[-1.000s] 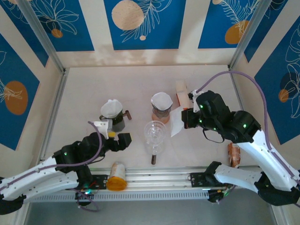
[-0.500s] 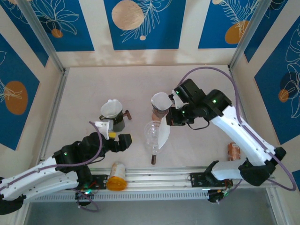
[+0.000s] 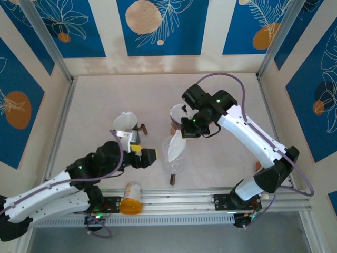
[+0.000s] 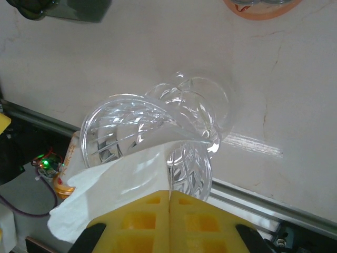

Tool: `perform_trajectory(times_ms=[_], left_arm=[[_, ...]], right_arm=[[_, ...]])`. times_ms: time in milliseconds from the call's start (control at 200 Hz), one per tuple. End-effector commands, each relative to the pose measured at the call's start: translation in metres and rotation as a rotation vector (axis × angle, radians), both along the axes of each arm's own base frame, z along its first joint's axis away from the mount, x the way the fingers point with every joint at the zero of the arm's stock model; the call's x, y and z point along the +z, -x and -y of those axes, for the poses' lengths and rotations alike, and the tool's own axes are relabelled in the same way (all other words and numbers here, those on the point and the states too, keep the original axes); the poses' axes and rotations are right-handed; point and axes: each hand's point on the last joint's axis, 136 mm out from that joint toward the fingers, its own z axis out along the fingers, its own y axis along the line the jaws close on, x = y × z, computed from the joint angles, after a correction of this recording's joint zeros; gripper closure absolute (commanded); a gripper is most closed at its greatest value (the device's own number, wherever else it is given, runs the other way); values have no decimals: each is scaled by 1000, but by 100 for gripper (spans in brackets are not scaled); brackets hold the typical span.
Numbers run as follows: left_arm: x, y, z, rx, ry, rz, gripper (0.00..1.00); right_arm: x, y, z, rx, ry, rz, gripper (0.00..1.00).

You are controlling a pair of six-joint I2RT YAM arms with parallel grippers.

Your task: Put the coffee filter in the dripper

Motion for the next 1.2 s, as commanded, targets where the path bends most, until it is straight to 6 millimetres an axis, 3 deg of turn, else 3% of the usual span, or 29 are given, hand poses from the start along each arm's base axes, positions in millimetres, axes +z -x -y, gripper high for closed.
perform_trajectory(times_ms=[0, 245, 495, 660, 890, 980, 1135, 1195], left_arm=[[29, 2, 23, -98, 116, 48, 0], [17, -16, 47, -117, 133, -4, 0], [-4, -33, 53, -82, 121, -72, 6], [-4, -34, 54, -85, 167, -77, 1], [-20, -34, 49, -58, 122, -122, 31], [-25, -34, 47, -50, 109, -133, 38], [-27, -33, 46, -48, 107, -139, 41], [-29, -34, 46, -45, 103, -144, 41]], right_arm=[[0, 0, -2, 34, 41, 13, 100], [-9, -6, -5, 81, 120, 54, 100], [-14, -9, -9, 116, 166, 95, 100], [-18, -11, -12, 139, 196, 119, 100], [-13, -13, -16, 144, 178, 165, 97], [-10, -12, -16, 146, 169, 191, 90], [-1, -10, -14, 144, 160, 262, 61], [3, -8, -11, 137, 162, 296, 55]])
